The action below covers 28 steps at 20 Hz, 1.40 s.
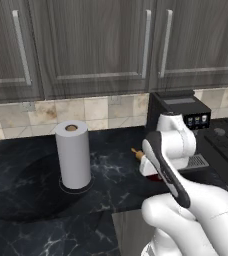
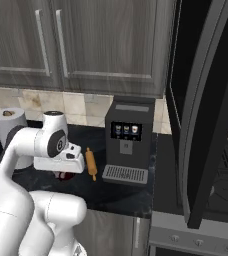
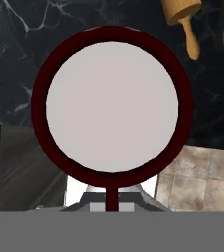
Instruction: Pick the mug from the counter and place it inside the microwave. Then close the microwave.
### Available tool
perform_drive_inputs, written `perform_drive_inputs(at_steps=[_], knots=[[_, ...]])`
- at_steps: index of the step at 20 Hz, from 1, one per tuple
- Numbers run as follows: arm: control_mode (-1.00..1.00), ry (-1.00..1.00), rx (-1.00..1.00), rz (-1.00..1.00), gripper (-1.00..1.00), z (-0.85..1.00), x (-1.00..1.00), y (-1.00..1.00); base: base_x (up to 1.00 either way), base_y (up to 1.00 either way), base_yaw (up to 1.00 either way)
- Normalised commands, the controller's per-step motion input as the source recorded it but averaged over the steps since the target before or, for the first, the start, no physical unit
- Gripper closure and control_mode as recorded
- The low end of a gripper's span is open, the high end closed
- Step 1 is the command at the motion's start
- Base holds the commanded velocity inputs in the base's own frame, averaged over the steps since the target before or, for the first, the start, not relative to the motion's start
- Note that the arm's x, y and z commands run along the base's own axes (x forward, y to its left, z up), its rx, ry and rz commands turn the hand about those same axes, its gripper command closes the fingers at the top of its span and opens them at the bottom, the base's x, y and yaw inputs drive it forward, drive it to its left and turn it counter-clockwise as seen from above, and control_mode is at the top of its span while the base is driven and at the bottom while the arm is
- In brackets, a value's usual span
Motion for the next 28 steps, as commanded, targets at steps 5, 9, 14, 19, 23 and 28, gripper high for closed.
perform_drive_inputs(at_steps=[5, 9, 14, 19, 23, 28], knots=[[-1.00, -0.05, 0.00, 0.00, 1.00, 0.60, -0.38, -0.20, 0.00, 0.00, 0.00], [-1.00, -0.07, 0.00, 0.00, 1.00, 0.56, -0.29, -0.18, 0.00, 0.00, 0.00], [-1.00, -0.08, 0.00, 0.00, 1.00, 0.49, -0.30, -0.18, 0.00, 0.00, 0.00], [-1.00, -0.07, 0.00, 0.00, 1.00, 0.34, -0.38, -0.16, 0.00, 0.00, 0.00], [-1.00, -0.01, 0.00, 0.00, 1.00, 0.26, -0.43, -0.06, 0.00, 0.00, 0.00], [-1.00, 0.00, 0.00, 0.00, 1.00, 0.14, -0.24, 0.00, 0.00, 0.00, 0.00]])
